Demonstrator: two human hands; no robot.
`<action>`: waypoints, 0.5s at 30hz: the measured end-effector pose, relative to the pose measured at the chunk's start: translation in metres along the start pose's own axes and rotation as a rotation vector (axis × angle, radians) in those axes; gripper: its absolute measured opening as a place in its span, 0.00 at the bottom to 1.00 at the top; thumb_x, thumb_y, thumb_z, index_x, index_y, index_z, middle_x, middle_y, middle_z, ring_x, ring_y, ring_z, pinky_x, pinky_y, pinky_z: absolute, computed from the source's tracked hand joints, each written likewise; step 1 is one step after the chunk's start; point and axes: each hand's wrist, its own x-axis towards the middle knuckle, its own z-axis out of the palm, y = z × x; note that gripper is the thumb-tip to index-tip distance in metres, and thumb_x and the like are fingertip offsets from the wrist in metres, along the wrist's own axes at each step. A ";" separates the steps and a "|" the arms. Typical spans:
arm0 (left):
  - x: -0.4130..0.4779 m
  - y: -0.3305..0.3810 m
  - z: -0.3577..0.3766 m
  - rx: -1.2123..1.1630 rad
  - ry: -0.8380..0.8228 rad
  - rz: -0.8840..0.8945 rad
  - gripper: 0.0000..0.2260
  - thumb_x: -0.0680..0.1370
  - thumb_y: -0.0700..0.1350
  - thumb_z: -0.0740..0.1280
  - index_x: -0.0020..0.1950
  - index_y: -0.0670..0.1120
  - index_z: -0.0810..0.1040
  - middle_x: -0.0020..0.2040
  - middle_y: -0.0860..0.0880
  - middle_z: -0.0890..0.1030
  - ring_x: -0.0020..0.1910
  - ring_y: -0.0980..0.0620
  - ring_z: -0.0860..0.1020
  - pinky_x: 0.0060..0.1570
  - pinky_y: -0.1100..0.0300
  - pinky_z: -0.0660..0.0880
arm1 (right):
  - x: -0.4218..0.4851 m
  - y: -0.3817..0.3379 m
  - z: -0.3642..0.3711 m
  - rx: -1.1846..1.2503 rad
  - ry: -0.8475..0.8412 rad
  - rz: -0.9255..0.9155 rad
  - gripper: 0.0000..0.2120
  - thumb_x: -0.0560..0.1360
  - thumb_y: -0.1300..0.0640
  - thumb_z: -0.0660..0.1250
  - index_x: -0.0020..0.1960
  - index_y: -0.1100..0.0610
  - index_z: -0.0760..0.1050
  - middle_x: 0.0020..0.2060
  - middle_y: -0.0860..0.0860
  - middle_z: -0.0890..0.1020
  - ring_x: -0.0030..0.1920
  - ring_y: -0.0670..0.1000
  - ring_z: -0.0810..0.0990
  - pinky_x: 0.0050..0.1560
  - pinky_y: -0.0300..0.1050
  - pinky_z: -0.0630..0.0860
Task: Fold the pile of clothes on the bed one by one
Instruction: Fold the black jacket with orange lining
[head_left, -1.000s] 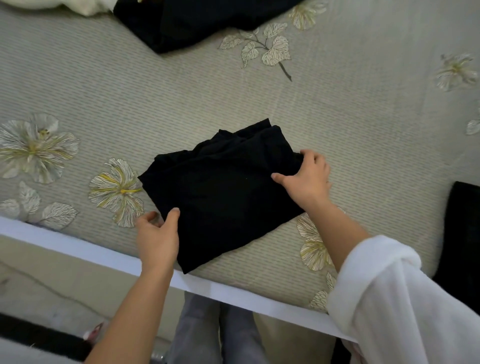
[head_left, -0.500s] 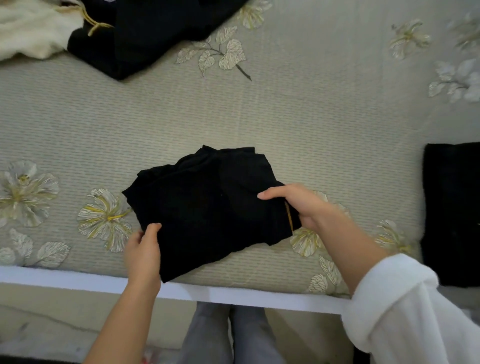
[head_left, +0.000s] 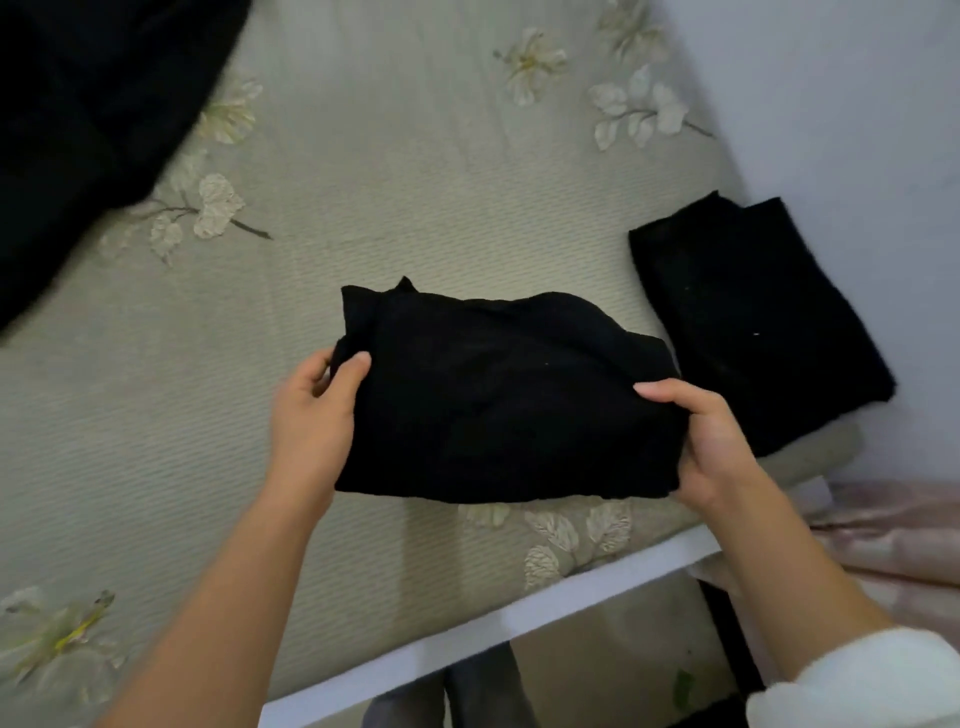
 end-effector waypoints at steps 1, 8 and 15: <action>0.004 0.010 0.018 0.024 -0.047 0.028 0.06 0.77 0.52 0.66 0.50 0.56 0.82 0.46 0.58 0.84 0.45 0.61 0.82 0.44 0.62 0.76 | -0.006 -0.006 -0.011 0.039 0.020 -0.040 0.20 0.64 0.57 0.71 0.56 0.59 0.82 0.59 0.59 0.81 0.58 0.58 0.81 0.52 0.52 0.79; 0.023 0.089 0.156 0.251 -0.377 0.337 0.06 0.78 0.50 0.65 0.47 0.61 0.80 0.44 0.61 0.83 0.45 0.63 0.81 0.40 0.70 0.75 | -0.038 -0.045 -0.076 0.287 0.142 -0.283 0.17 0.68 0.58 0.67 0.56 0.57 0.82 0.59 0.57 0.81 0.59 0.58 0.80 0.53 0.53 0.79; 0.033 0.159 0.291 0.301 -0.588 0.553 0.06 0.79 0.48 0.64 0.52 0.56 0.80 0.47 0.55 0.83 0.47 0.60 0.81 0.46 0.66 0.77 | -0.054 -0.102 -0.126 0.452 0.277 -0.581 0.17 0.68 0.59 0.67 0.56 0.55 0.83 0.57 0.55 0.82 0.57 0.57 0.81 0.50 0.50 0.80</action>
